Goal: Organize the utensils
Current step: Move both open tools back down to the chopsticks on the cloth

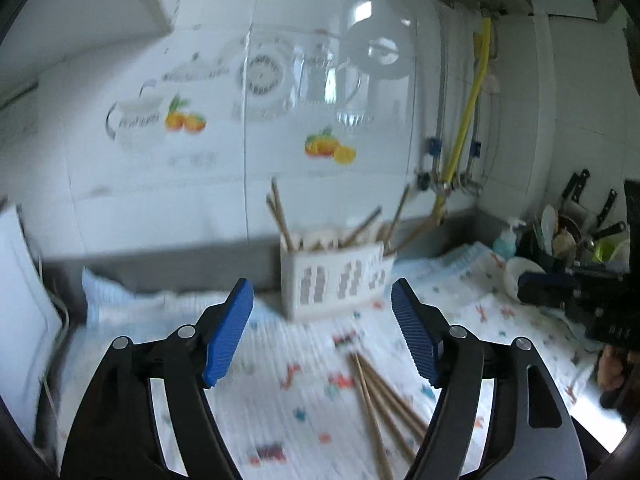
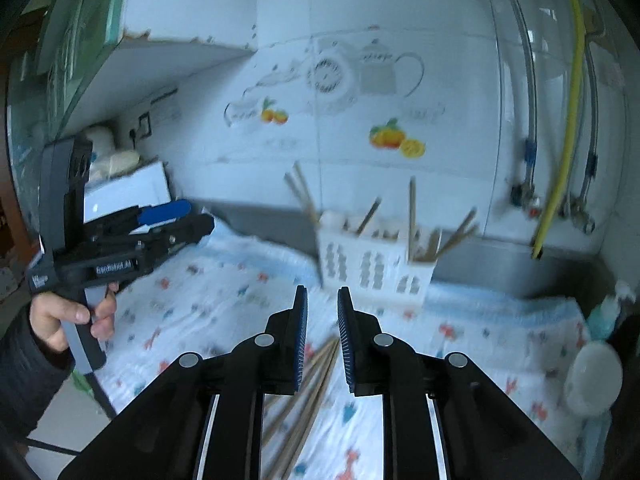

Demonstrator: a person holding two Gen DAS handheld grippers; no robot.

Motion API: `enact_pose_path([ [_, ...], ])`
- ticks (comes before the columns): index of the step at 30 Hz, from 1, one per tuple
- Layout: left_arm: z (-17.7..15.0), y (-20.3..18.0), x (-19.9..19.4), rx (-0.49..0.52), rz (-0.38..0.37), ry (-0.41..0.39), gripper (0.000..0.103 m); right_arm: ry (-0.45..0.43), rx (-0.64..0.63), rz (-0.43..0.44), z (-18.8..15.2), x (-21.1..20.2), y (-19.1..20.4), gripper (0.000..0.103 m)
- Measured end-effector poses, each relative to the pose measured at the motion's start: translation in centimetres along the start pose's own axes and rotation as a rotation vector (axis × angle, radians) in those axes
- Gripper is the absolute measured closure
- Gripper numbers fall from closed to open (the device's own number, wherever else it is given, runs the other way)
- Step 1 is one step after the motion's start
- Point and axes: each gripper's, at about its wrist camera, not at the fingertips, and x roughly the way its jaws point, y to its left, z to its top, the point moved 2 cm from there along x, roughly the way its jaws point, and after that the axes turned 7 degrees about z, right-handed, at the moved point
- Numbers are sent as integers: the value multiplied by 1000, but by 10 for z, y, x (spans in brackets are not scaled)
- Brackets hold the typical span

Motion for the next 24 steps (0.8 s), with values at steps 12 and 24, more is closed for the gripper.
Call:
enact_pose_path([
  [12, -83, 7, -3, -55, 32, 117, 24, 154, 30, -65, -109, 34, 27, 87],
  [24, -123, 12, 5, -102, 57, 184, 23, 246, 133, -73, -154, 69, 20, 90],
])
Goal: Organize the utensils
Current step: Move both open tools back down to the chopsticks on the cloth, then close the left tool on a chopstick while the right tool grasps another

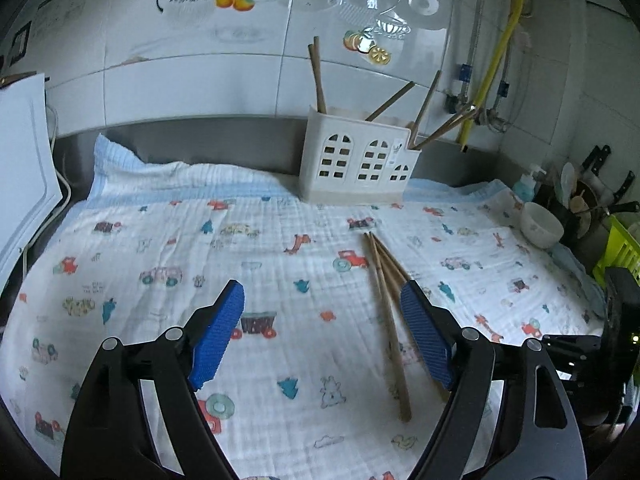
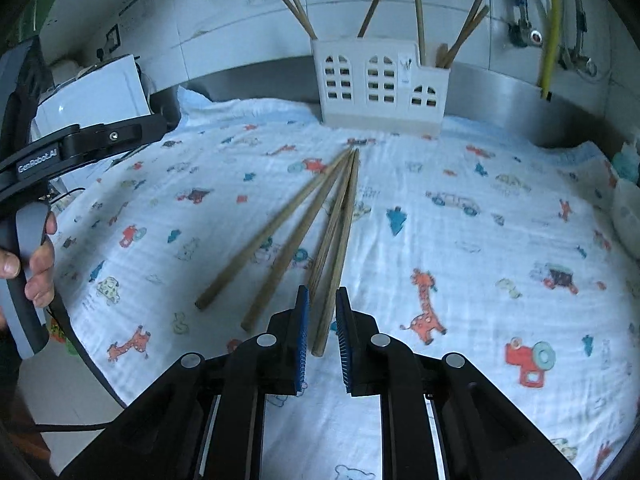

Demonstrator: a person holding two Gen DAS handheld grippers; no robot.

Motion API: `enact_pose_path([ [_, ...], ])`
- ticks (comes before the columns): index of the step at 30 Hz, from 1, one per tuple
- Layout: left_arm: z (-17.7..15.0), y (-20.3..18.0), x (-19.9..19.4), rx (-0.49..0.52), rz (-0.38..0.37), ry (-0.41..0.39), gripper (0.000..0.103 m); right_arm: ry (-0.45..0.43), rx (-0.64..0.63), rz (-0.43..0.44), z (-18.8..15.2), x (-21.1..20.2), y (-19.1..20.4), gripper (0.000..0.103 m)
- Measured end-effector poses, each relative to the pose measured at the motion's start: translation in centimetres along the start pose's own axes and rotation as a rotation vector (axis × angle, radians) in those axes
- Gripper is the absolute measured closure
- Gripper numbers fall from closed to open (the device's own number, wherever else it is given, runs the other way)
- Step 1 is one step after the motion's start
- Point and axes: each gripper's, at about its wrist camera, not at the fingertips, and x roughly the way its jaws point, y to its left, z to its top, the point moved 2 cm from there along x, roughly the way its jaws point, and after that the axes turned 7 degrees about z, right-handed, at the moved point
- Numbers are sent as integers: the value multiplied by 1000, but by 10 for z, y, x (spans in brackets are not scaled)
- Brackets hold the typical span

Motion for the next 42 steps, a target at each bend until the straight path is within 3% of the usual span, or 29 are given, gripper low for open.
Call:
enact_pose_path([
  [13, -20, -4, 9, 4, -10, 52, 23, 39, 50, -10, -1, 16, -9, 93],
  [31, -52, -49, 28, 128, -99, 150, 25, 11, 109, -53, -9, 0, -27, 96],
  [42, -63, -63, 45, 137, -134, 229, 70, 5, 103, -56, -14, -3, -29, 96],
])
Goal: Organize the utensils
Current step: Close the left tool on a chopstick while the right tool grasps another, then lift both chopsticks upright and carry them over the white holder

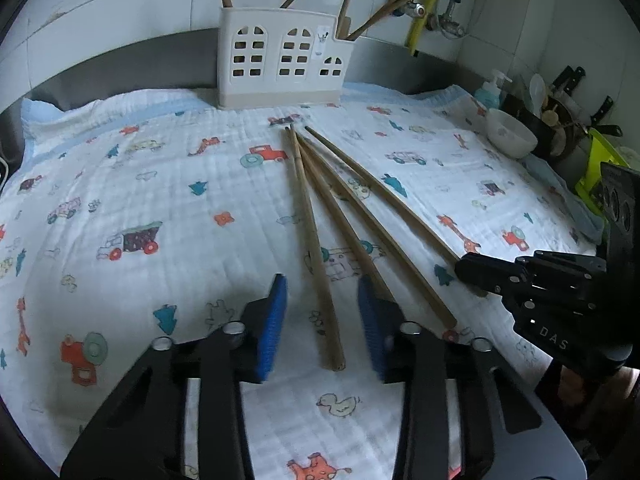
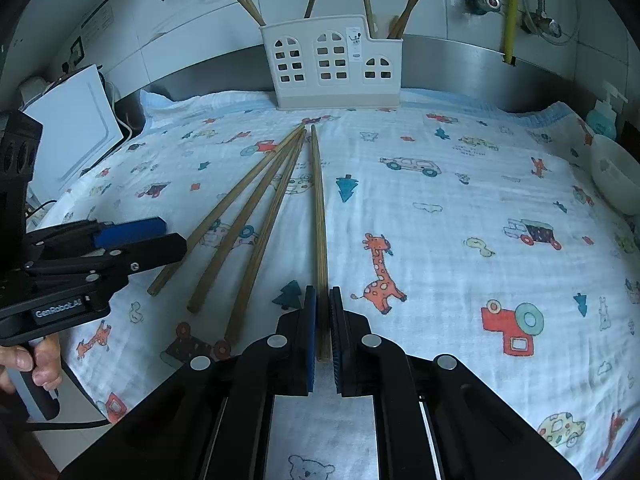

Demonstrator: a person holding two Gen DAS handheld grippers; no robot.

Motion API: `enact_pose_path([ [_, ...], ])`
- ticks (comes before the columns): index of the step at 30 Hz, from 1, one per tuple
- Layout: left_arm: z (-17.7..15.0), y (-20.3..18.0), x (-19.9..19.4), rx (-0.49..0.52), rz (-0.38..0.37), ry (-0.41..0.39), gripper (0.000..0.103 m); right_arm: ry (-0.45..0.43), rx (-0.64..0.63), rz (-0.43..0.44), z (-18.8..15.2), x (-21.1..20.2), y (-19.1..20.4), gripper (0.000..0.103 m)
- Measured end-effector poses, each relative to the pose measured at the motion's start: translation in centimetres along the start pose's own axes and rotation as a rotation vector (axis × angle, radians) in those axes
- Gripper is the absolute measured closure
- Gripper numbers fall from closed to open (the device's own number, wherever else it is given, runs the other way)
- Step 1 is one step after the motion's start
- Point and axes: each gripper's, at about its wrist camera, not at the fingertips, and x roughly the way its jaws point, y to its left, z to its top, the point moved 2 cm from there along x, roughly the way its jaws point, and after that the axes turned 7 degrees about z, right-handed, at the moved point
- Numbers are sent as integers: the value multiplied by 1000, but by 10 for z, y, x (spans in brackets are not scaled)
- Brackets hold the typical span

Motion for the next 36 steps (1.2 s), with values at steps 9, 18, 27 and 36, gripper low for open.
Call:
enact_pose_path([
  [9, 0, -8, 10, 11, 16, 29, 86, -3, 2, 1, -1, -1, 0, 96],
  [18, 3, -10, 17, 14, 58, 49, 93, -6, 6, 3, -1, -2, 0, 96],
  [27, 5, -11, 19, 37, 63, 71, 95, -11, 9, 4, -1, -3, 0, 96],
  [36, 6, -9, 11, -8, 30, 33, 96, -30, 3, 0, 3, -9, 1, 96],
])
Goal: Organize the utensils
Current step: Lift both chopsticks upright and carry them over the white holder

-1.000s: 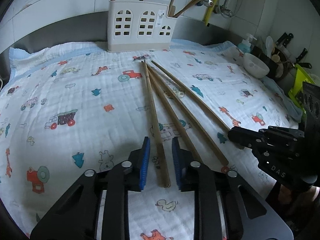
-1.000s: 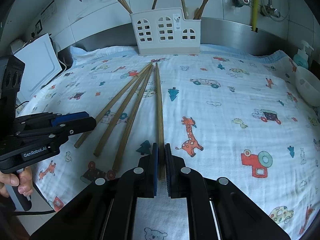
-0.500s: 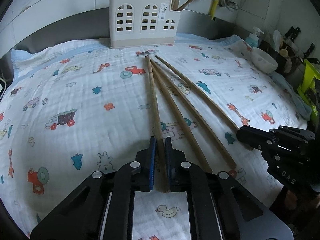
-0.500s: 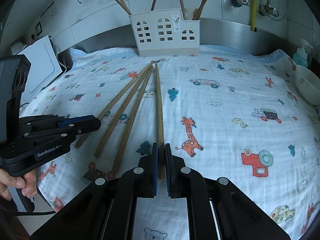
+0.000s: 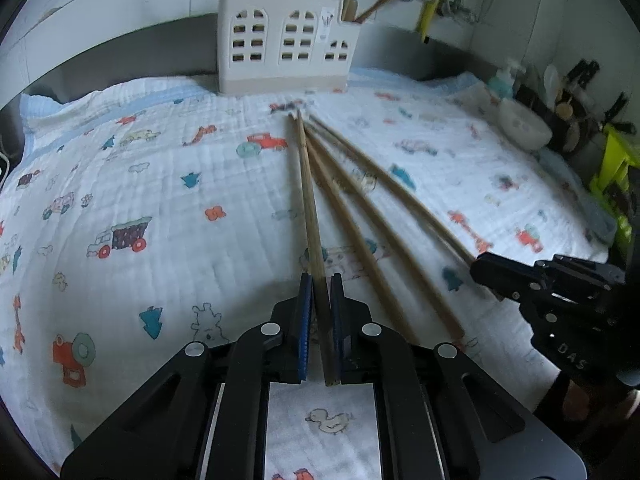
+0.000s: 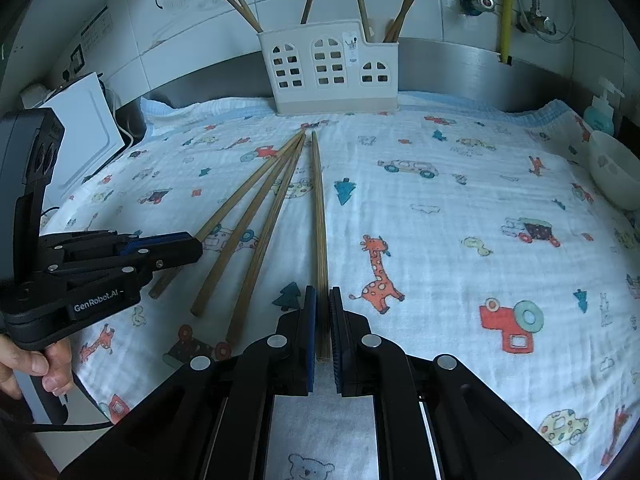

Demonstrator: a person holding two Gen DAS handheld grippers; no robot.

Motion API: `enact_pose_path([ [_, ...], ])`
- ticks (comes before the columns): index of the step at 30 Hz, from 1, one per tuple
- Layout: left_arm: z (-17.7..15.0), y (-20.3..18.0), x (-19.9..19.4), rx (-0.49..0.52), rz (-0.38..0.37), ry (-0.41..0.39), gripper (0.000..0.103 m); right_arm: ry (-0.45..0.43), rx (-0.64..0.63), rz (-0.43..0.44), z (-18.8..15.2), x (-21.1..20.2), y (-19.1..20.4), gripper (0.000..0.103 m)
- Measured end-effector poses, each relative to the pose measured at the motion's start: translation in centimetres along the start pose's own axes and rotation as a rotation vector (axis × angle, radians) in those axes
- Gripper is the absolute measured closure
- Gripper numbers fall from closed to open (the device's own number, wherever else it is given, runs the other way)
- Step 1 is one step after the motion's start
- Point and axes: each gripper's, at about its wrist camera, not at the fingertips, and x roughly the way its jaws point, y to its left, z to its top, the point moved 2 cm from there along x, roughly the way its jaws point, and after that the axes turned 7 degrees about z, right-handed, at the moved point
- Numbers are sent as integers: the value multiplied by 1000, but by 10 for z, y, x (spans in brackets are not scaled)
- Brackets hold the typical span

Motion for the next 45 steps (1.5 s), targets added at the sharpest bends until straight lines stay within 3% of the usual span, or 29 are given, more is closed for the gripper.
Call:
enact_pose_path([
  [18, 45, 7, -65, -20, -58, -253, 98, -242, -82, 40, 76, -76, 11, 96],
  [28, 78, 21, -68, -8, -85, -248, 98, -223, -162, 64, 132, -80, 8, 96],
  [35, 121, 32, -68, 24, -48, -265, 97, -263, -219, 19, 196, -96, -1, 96],
  [42, 155, 36, -60, 33, -61, -262, 97, -324, -238, -37, 264, -102, -13, 96],
  [45, 168, 34, -60, 59, -48, -271, 97, -346, -212, -22, 286, -100, -20, 96],
])
